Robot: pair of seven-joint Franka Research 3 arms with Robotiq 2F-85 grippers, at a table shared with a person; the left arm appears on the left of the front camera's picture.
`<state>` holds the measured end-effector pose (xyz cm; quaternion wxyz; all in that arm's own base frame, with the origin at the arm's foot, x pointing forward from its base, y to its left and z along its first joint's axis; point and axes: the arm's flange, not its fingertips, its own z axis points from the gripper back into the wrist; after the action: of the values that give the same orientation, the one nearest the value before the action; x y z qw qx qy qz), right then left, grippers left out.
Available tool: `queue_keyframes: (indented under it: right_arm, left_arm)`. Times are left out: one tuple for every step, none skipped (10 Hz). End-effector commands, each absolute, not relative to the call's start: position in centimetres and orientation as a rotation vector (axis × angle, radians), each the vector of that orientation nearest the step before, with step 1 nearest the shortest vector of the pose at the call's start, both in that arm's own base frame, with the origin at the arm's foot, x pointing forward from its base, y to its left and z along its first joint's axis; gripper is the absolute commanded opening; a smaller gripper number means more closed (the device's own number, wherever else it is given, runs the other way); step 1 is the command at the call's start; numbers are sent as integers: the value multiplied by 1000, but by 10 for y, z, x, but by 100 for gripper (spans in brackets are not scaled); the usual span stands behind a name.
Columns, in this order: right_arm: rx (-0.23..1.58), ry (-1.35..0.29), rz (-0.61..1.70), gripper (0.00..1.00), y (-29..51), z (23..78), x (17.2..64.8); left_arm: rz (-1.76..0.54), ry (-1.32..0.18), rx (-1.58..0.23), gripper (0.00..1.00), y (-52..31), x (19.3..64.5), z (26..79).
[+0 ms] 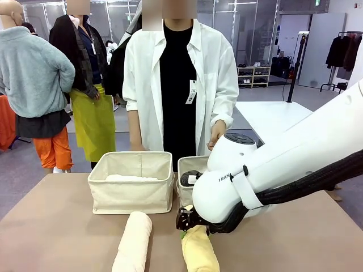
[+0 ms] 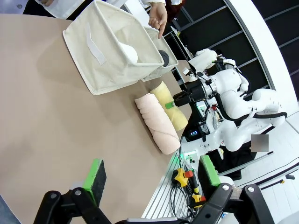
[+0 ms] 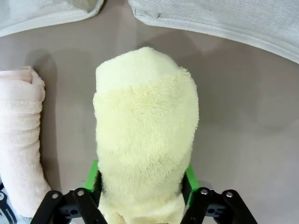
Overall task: Divide the towels into two baskets.
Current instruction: Pick up one hotel-folded towel from the bottom of the table and place it in the Fabric basket indicated by the person.
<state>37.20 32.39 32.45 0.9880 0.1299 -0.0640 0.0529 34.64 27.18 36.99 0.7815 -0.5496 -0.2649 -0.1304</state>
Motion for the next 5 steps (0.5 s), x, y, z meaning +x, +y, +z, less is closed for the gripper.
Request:
queue_keyframes:
  right_arm:
    - [224, -137, 71, 55, 336, 321, 371]
    - [209, -130, 60, 43, 330, 320, 371]
    - [213, -128, 56, 36, 326, 323, 371]
    - [217, -108, 89, 23, 322, 327, 368]
    - [225, -79, 94, 16, 318, 335, 366]
  left_arm:
    - [-289, -574, -1180, 100, 271, 341, 372]
    - [-289, -574, -1180, 100, 271, 341, 372]
    - [-289, -574, -1180, 100, 271, 341, 372]
    - [-289, -574, -1180, 100, 271, 341, 372]
    - [-289, -574, -1180, 100, 271, 341, 372]
